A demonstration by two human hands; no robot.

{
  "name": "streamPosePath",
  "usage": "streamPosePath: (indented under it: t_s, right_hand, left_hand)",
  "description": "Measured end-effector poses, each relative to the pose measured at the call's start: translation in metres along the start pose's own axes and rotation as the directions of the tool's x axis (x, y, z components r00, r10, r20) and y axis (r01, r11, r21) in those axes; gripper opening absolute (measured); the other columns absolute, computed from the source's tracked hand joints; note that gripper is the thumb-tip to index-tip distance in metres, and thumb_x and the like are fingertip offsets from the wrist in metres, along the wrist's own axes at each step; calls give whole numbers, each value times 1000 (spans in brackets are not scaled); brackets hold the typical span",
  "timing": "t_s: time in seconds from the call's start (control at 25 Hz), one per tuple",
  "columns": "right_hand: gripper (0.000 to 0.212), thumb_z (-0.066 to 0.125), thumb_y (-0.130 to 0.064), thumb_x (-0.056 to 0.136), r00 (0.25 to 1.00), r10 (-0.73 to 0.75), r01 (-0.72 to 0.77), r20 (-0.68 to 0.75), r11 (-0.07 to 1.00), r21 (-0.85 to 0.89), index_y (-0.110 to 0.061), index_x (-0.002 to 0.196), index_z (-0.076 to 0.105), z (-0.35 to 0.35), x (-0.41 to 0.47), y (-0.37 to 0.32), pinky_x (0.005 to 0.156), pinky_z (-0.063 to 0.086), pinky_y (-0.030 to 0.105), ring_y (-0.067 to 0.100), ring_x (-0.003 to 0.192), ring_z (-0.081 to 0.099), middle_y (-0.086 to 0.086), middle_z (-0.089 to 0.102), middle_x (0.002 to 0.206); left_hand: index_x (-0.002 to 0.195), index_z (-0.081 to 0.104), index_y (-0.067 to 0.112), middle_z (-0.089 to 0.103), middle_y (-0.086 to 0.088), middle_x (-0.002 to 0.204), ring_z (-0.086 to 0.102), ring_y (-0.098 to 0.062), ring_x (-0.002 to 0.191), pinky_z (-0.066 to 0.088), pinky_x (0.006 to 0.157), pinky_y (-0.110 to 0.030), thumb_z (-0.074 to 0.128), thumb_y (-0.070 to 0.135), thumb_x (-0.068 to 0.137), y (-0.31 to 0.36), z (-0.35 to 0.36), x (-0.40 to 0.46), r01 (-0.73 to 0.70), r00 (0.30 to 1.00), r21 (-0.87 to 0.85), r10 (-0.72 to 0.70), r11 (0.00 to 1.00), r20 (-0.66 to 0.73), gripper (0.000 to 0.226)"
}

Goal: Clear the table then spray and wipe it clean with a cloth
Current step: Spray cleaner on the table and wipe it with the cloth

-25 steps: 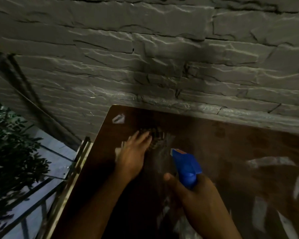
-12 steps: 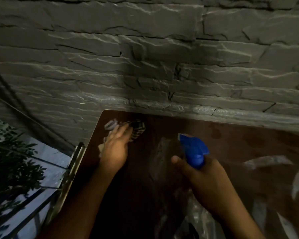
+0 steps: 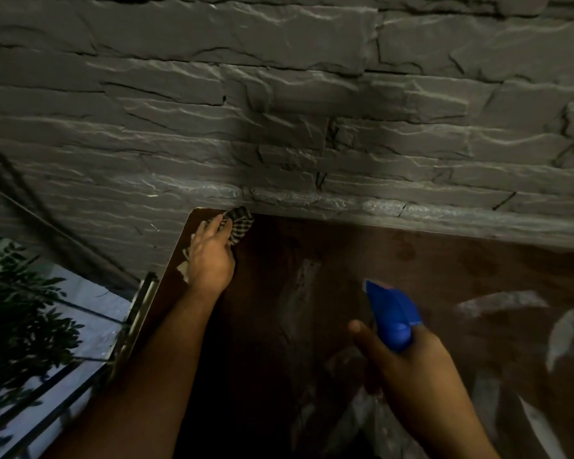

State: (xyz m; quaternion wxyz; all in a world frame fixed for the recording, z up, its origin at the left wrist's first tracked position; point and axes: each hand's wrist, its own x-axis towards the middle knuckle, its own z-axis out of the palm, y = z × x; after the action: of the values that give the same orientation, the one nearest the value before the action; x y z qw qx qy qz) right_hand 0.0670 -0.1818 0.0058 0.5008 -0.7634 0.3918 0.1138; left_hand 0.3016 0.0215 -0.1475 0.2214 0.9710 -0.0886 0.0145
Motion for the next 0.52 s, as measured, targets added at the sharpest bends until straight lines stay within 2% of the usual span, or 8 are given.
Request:
streamPosePath:
  t_s: [0.08,0.16,0.24,0.32,0.4,0.44,0.48,0.52]
  right_hand:
    - [36,73,-54,76,999,28,-27,36,999,-30,-21,86,63,1,-4,6,64,54,35,22,66,68,5,71,71]
    - [40,74,-59,70,989,51,-39,137,995,-88,-23,84,64,6,-10,10,70,56,37,23,67,69,5,73,72]
    - [43,72,-64,66,983,53,-32,177,993,-116,-24,81,64,13,-18,17,69,55,35,21,67,68,3,71,70]
    - [42,70,-63,70,989,40,-25,144,994,-104,-24,84,64,14,-26,18,64,54,31,18,66,68,1,70,69]
    - [42,71,-60,72,999,16,-15,51,1000,-20,-21,87,65,7,-30,9,63,56,34,20,65,68,3,71,70]
    - [41,71,-58,73,1000,0,0,9,1000,28,-20,86,64,2,-30,1,66,57,38,22,65,69,5,71,70]
    - [39,70,-56,74,1000,-13,13,-12,998,59,-20,84,63,-4,-31,-7,69,58,41,25,66,69,7,72,71]
    - [39,68,-56,74,999,-29,30,-15,998,64,-18,83,62,-10,-32,-14,69,58,42,26,67,69,9,72,72]
  left_hand:
    - [141,44,15,33,-5,153,20,-29,144,16,118,-45,44,2,93,2,-1,1,7,1000,-8,-7,1000,-2,49]
    - [141,45,15,32,-4,154,19,-28,144,17,118,-44,44,2,93,5,-2,0,5,1000,-28,-5,1000,-1,49]
    - [140,45,15,33,-4,153,19,-28,144,19,117,-43,45,3,94,5,-2,-5,-11,1000,-30,11,999,17,48]
    - [140,45,17,33,-3,153,19,-27,144,20,117,-44,47,4,94,9,-3,-20,-34,998,-6,34,999,49,49]
    - [142,42,21,31,1,154,17,-22,145,18,118,-44,47,6,94,24,-1,-43,-77,994,2,77,997,80,50]
    - [143,39,23,28,4,155,16,-20,145,15,119,-42,44,7,95,35,2,-58,-142,984,15,139,990,110,51]
    - [144,37,25,26,5,156,16,-19,145,13,119,-40,40,9,95,46,7,-77,-270,953,29,263,962,153,51]
    - [144,38,27,27,7,155,20,-19,145,13,117,-38,36,12,94,54,10,-101,-428,887,50,409,902,216,51]
